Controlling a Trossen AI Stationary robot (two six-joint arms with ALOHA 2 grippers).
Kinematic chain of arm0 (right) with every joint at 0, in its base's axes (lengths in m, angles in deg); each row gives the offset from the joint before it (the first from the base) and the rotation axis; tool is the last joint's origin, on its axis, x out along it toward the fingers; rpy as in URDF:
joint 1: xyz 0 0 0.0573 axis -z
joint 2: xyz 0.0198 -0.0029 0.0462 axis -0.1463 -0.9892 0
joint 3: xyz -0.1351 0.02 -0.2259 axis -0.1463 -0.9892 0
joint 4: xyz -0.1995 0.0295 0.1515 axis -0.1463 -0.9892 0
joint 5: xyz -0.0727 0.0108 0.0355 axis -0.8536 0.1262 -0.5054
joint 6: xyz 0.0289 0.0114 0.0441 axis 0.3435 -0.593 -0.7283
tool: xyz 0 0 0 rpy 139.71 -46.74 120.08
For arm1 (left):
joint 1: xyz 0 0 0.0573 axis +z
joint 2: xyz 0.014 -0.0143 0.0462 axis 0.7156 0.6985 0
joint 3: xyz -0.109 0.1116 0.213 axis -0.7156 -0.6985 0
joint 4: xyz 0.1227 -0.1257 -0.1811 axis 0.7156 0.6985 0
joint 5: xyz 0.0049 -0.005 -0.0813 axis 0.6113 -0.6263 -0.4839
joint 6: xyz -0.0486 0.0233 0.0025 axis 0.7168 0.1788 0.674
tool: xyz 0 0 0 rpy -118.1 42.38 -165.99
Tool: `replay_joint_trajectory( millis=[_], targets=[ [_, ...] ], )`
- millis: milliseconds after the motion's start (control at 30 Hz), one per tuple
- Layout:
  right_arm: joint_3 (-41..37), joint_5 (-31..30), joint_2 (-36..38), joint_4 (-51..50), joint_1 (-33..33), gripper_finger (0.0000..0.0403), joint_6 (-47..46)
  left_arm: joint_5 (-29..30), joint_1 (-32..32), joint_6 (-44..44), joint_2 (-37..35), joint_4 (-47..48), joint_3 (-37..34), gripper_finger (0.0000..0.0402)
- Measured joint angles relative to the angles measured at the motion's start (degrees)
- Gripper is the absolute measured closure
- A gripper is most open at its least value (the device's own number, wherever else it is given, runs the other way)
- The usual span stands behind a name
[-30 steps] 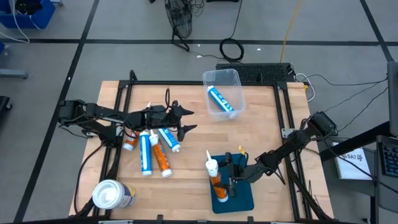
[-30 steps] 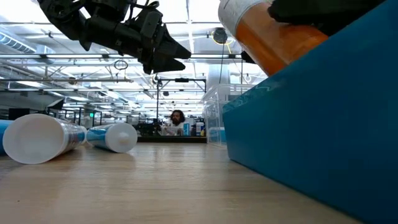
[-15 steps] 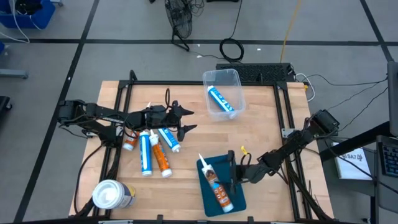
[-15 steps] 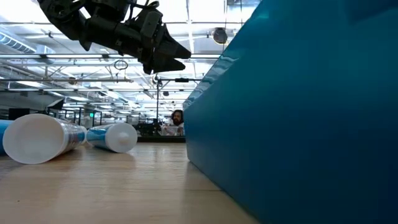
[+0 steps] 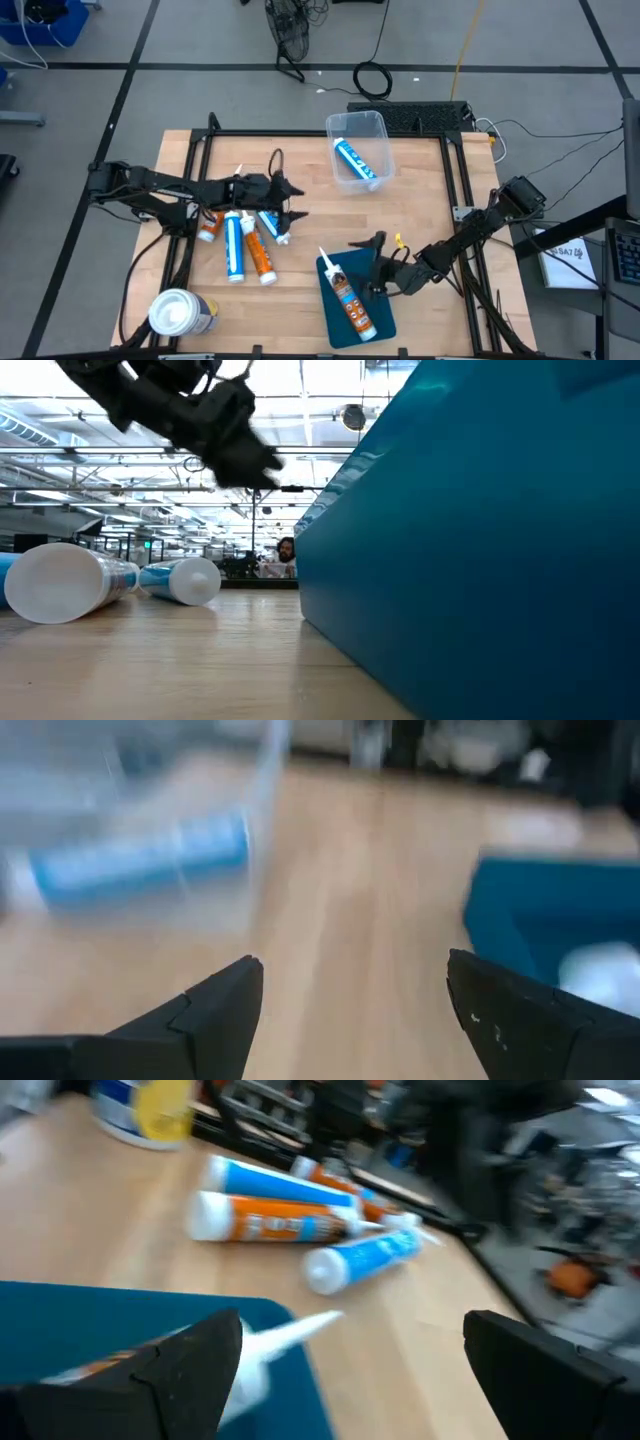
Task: Sort silicone sealant tubes
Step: Put the left orange sealant into the blue bin
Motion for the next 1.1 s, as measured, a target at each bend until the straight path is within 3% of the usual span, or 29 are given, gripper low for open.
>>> replay_joint_trajectory(
  millis=[133,300,367,567,667,833,1100],
  targets=[
    [0.0,-6.2,1.0,-0.3,0.0,0.0044,4.1,2.2,-3.5,9.0,-2.2,23.9,7.2,0.0091],
    [0.0,-10.1,4.2,-2.8,0.6,0.0044,7.6,15.5,-7.0,18.6,-1.3,53.4,17.0,0.0092],
    [0.0,-10.0,5.5,-4.8,1.2,0.0044,7.2,18.9,-6.4,25.3,-0.9,62.9,18.9,0.0092],
    [0.0,-7.6,6.6,-8.7,3.1,0.0044,6.3,19.6,0.3,46.4,-0.9,82.5,18.6,0.0092],
    [0.0,-2.1,6.6,-10.0,4.2,0.0044,4.2,19.0,3.9,50.4,-1.0,85.7,16.0,0.0092],
    [0.0,3.6,6.6,-10.9,5.3,0.0044,2.1,16.7,9.6,49.8,-0.9,84.6,12.2,0.0092],
    [0.0,3.7,6.6,-11.2,5.3,0.0044,0.9,13.1,17.3,44.7,-0.9,77.4,6.5,0.0092]
  ],
)
